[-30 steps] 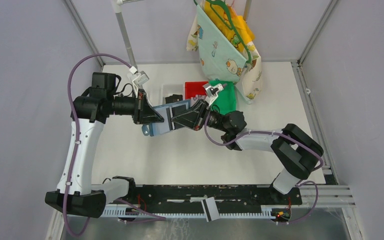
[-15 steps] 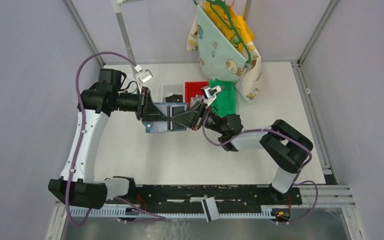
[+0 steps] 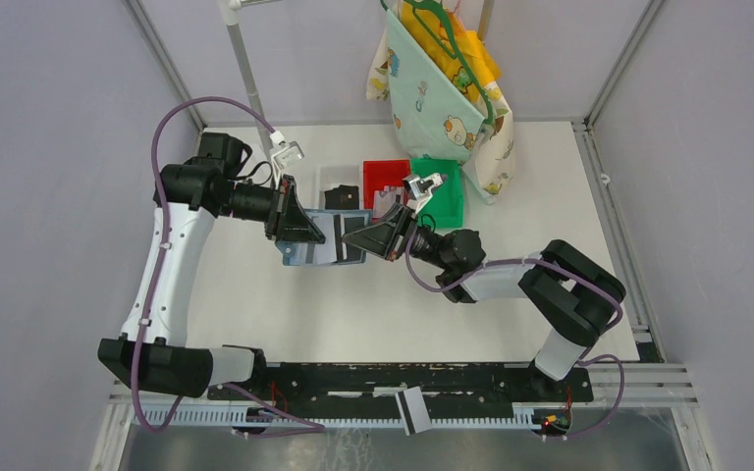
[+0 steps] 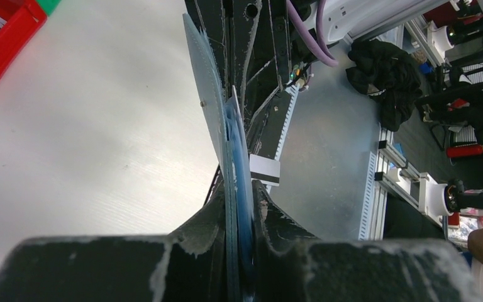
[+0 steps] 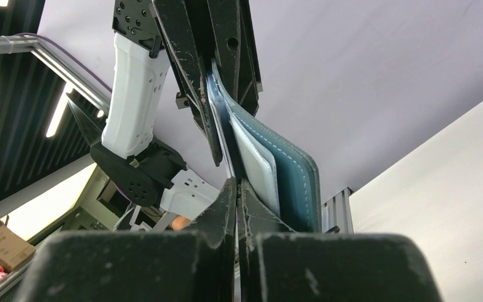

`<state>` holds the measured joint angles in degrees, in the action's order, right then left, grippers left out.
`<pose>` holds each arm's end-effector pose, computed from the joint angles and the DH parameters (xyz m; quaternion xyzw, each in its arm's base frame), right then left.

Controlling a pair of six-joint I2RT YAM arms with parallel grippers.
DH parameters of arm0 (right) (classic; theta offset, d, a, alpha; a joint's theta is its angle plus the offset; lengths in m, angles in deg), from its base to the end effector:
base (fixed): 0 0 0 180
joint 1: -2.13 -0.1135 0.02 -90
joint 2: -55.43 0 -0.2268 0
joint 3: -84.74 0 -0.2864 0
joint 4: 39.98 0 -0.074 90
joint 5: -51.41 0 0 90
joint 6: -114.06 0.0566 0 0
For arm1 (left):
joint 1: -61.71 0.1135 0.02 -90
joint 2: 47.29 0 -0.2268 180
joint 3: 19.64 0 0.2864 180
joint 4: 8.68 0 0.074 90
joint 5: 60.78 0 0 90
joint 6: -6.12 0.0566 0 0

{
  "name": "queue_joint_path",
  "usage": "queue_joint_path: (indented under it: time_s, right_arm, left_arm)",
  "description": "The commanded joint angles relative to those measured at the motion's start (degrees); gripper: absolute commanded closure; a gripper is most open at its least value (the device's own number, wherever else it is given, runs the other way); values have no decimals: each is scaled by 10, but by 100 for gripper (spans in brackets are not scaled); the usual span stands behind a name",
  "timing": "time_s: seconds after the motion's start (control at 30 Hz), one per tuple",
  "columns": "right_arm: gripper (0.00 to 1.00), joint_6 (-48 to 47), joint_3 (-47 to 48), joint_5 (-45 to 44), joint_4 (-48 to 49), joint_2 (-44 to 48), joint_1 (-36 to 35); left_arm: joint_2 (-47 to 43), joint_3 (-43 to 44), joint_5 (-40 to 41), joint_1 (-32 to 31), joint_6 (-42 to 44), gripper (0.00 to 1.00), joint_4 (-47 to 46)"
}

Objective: Take the credit cards out of the card holder
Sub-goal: Remove the credit card from the card holder.

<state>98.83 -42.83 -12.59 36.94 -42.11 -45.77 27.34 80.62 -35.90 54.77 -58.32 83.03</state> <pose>0.2216 0.2823 0.2013 -0.0811 0.5065 0.7995 0.3124 0.2497 -0.0821 0.3667 0.3378 0.7604 -0.4913 0.2575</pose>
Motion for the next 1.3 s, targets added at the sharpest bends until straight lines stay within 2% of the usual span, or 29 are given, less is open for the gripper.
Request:
queue_joint_path:
  time_s: [0.0,0.07,0.2,0.3,0.47,0.57,0.63,0.7,0.8,1.27]
  right_arm:
    - [100,-5,-6,-19,96,15,10]
    - [94,-8,3,-11,90,14,7]
    - [65,-6,26,-2,88,1,-3]
    - [58,-2,41,3,87,-9,-9]
    - [57,7,67,16,89,-23,-19]
    - [60,8,80,25,88,-24,-22]
    - [77,10,81,26,90,-23,-20]
    - [89,17,77,27,98,-21,-16]
    - [100,25,60,27,112,-13,-2]
    - [100,29,-63,55,140,61,102]
  left_arm:
    - [-10,30,-66,-3,31,97,37]
    - [-12,28,-58,-4,6,98,18]
    - [-30,10,-33,-4,-94,98,-78]
    - [-46,-3,-19,-4,-142,98,-119]
    - [-44,-4,-9,-4,-148,98,-120]
    - [-42,-4,-1,-4,-147,98,-119]
    - [-40,-2,0,-4,-145,98,-119]
    - [-39,1,4,-4,-145,98,-118]
    - [-36,8,10,-4,-145,92,-114]
    - [-26,29,26,-3,-149,91,-120]
